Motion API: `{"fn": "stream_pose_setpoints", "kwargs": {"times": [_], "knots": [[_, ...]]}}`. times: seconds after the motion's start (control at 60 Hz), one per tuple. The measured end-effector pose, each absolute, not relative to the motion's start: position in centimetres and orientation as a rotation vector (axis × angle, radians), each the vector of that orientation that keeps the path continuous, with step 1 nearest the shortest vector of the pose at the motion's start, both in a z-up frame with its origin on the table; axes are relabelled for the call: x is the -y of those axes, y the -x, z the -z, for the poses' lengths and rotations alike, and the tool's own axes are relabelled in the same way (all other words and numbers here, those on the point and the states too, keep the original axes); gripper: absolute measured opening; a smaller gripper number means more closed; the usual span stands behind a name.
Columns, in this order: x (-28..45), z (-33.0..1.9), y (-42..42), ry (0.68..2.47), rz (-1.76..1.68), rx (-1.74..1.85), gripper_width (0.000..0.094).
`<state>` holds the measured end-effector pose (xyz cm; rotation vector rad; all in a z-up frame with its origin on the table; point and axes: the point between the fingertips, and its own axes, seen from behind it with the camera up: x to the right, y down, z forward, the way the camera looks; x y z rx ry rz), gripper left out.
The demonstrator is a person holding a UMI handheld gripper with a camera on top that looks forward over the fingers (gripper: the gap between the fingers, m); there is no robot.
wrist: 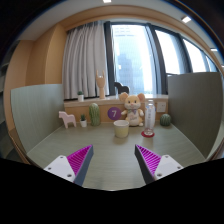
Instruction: Pour water
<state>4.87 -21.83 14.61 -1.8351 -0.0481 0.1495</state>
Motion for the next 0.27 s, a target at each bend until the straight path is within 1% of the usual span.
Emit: {"fn": "stream_pose_setpoints", "kwargs": {"times": [0.117,0.267], "knots": [[22.4,-16.3,-5.4,1.806,-0.130,0.051,0.0854],[22.7,-17.1,-5.5,1.804,-0.132,0.057,0.0852]]}}
